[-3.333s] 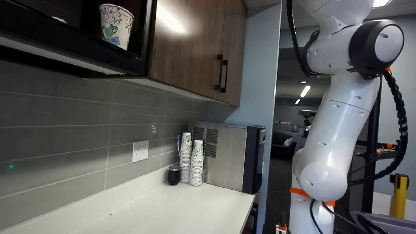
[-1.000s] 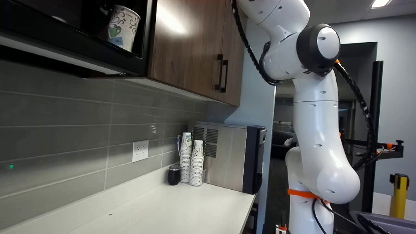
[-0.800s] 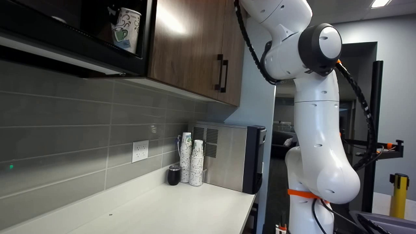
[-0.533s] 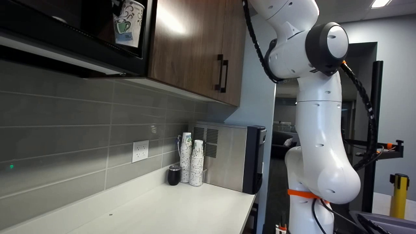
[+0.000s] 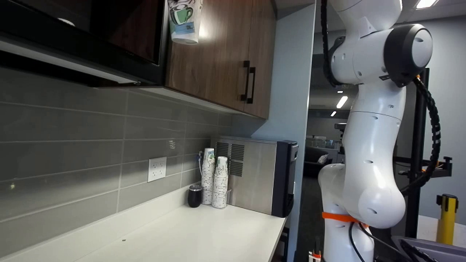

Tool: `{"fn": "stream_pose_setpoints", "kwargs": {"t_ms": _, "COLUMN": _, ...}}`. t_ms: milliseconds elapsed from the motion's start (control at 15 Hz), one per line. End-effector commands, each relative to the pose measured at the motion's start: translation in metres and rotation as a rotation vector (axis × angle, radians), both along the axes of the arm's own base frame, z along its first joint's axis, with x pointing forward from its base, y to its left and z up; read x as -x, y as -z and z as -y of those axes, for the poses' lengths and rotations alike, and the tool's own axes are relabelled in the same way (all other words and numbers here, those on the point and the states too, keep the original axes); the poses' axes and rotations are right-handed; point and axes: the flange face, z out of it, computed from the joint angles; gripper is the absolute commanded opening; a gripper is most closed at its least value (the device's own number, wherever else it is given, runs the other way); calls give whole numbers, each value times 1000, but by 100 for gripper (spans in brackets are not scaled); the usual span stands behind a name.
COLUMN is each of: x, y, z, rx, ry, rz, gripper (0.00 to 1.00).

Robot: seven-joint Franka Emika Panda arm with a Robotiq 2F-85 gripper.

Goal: Remove the paper cup from the cabinet and put it on the counter

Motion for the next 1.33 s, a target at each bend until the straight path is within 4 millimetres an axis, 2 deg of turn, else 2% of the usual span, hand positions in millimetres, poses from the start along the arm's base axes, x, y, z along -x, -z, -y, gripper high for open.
{"fn": "stream_pose_setpoints", "kwargs": {"t_ms": 0, "x": 14, "y": 29, "z": 19, "rx": -34, "ry": -54, "rz": -43, "gripper": 0}}
{"fn": "stream_pose_setpoints", "kwargs": {"t_ms": 200, "x": -4, "y": 64, "z": 26, "rx": -68, "ry": -97, "rz": -83, "gripper": 0}}
{"fn": "stream_pose_setpoints", "kwargs": {"t_ms": 333, "x": -24, "y": 94, "z": 27, "rx": -79, "ry": -116, "rz": -90, "gripper": 0}}
{"fn": "stream_pose_setpoints", "kwargs": {"t_ms": 467, "x": -41, "y": 132, "z": 29, "rx": -89, "ry": -133, "rz": -115, "gripper": 0}}
{"fn": "stream_pose_setpoints", "kwargs": {"t_ms": 733, "x": -49, "y": 208, "z": 36, "rx": -87, "ry": -128, "rz": -161, "gripper": 0}}
{"fn": "stream_pose_setpoints", "kwargs": {"t_ms": 1267, "x": -78, "y": 359, "z": 73, "rx": -169, "ry": -132, "rz": -165, "gripper": 0}}
